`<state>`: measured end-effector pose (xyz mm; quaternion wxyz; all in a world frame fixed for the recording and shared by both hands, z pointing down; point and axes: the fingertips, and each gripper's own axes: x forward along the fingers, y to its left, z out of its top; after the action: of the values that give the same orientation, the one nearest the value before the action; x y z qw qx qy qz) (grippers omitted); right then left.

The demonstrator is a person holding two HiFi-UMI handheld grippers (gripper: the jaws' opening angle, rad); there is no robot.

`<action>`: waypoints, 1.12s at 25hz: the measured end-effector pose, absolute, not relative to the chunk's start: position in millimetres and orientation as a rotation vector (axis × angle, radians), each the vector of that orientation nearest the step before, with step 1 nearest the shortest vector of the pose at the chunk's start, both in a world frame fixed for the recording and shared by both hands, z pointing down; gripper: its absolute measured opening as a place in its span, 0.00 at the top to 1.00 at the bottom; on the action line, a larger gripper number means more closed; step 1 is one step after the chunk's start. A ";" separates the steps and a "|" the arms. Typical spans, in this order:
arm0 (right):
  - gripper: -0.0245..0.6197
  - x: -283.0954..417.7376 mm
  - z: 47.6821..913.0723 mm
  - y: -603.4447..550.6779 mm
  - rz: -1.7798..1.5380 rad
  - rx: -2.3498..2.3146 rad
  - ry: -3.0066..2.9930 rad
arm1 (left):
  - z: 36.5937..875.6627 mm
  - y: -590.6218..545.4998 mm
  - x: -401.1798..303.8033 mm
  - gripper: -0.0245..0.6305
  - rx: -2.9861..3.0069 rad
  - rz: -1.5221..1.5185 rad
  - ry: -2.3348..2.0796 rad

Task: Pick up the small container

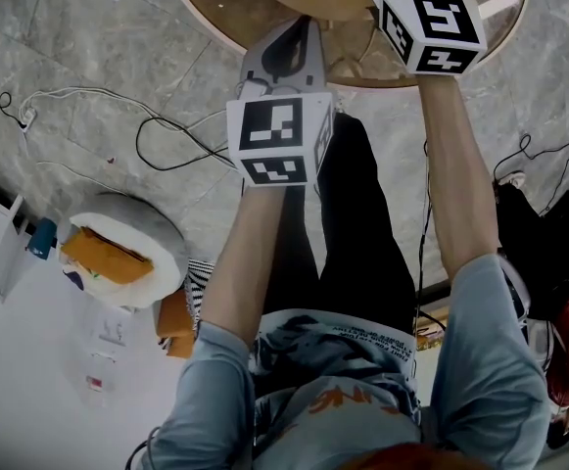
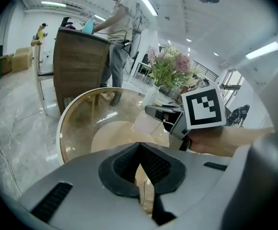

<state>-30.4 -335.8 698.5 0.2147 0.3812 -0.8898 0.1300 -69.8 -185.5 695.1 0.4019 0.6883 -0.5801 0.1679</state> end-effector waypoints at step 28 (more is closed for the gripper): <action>0.73 37.9 488.8 -260.9 0.377 1.022 -2.559 | 512.7 -171.7 -63.6 0.93 1.748 0.287 -1.699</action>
<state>37.9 -260.9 488.8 0.1791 0.3615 -0.9052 0.1335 -63.6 -171.7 512.7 0.3368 0.6705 -0.6518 0.1102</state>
